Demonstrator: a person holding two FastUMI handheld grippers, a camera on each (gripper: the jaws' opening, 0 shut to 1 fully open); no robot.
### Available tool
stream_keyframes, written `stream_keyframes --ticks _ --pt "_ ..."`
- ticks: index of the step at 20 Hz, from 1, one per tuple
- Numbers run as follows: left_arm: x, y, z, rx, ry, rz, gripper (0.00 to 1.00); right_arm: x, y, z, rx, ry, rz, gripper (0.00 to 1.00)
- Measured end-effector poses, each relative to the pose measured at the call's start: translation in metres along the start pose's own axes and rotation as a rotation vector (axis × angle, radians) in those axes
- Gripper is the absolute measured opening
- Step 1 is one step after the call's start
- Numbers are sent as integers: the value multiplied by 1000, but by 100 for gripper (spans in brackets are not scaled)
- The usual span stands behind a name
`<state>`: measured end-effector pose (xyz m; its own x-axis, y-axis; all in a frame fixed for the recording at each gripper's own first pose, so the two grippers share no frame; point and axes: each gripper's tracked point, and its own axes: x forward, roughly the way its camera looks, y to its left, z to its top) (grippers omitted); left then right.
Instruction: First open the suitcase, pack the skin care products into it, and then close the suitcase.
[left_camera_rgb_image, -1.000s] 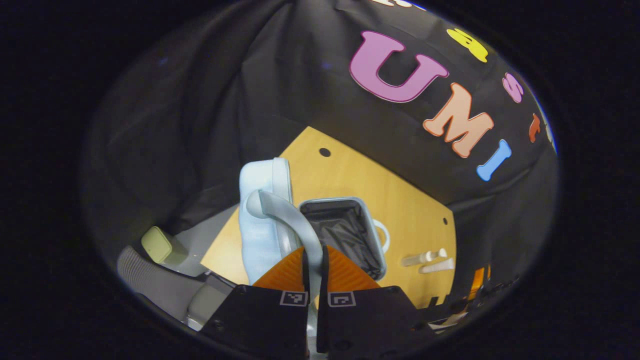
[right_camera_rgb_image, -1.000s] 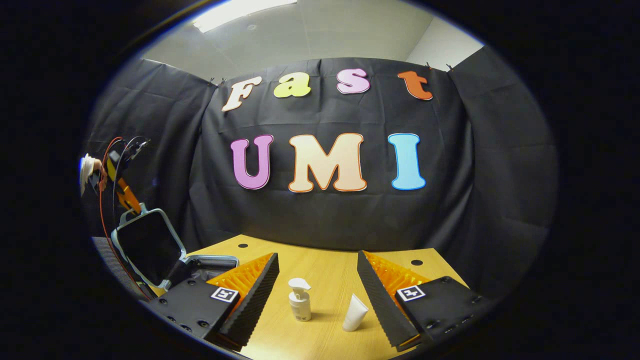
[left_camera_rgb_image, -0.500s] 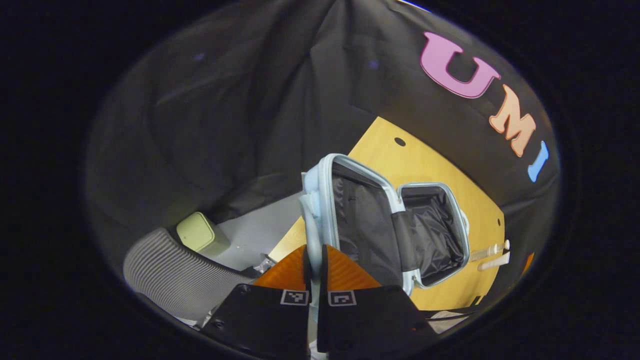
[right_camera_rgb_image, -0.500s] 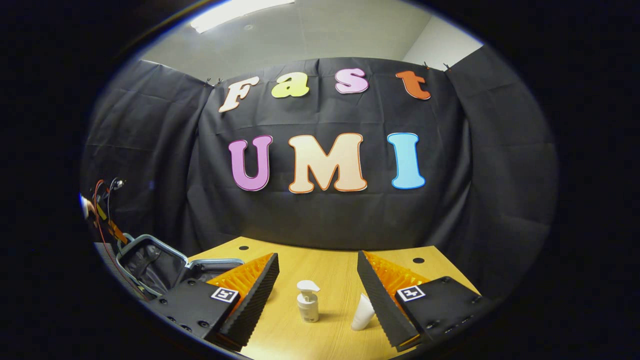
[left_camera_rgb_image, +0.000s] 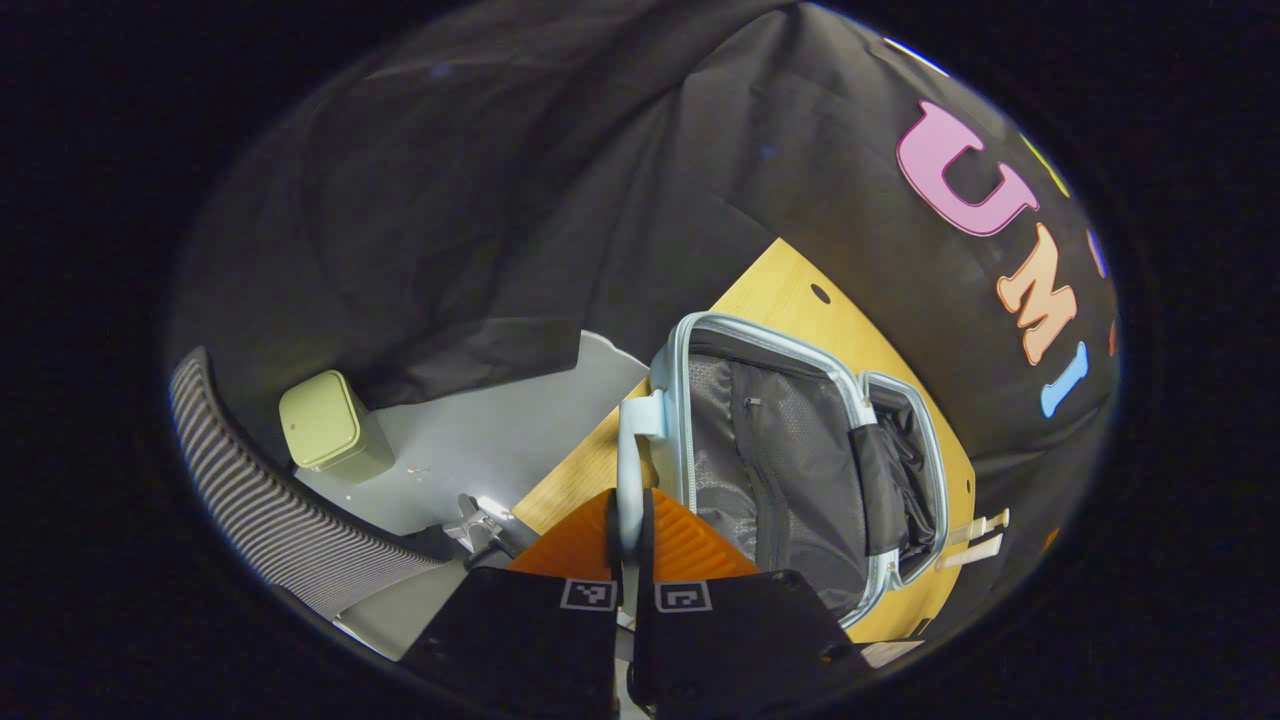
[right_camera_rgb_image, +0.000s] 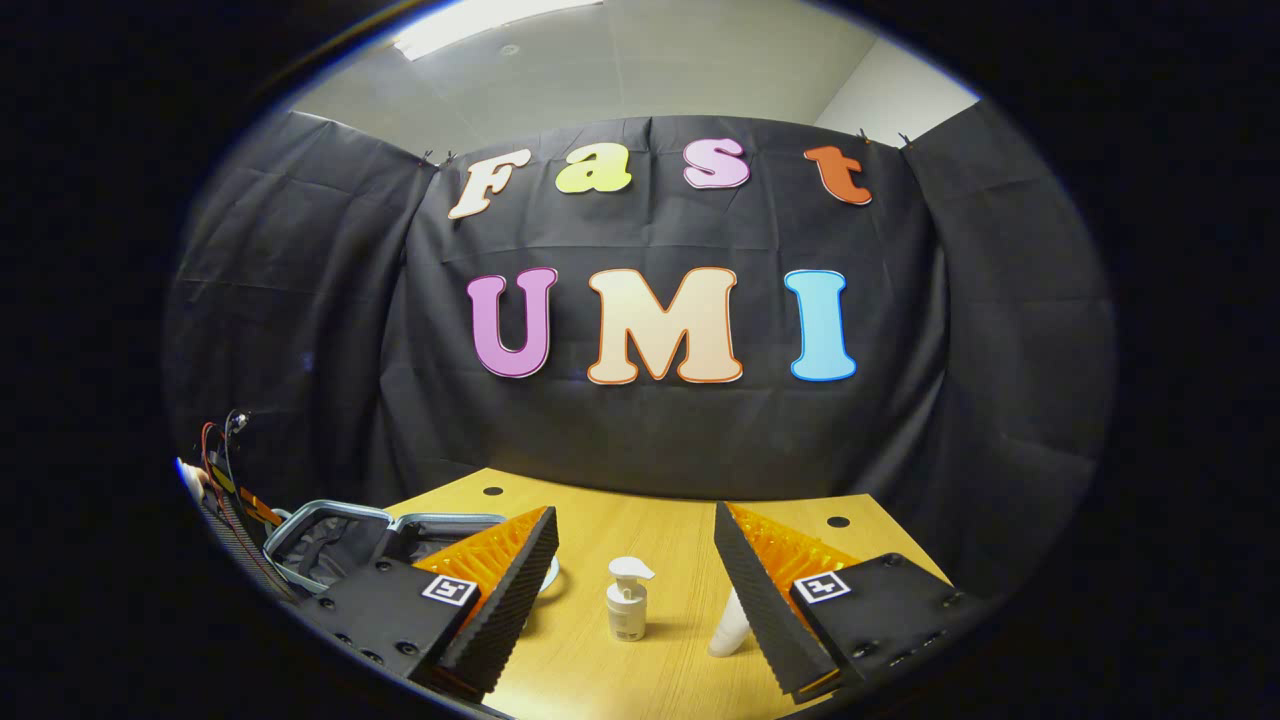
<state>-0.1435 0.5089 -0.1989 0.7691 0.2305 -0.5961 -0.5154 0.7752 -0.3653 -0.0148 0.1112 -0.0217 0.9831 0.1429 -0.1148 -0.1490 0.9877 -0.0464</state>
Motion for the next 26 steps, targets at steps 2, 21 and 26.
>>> stream_keyframes --ticks 2,21,26 --pt "7 -5 8 -23 -30 -39 0 1 6 -3 -22 8 9 99" --pt "-93 -293 47 489 -549 -174 95 5 -39 -31 -11 50 -38 99" --pt "-117 -463 -42 587 -575 -505 94 4 -59 -47 -20 67 -47 99"
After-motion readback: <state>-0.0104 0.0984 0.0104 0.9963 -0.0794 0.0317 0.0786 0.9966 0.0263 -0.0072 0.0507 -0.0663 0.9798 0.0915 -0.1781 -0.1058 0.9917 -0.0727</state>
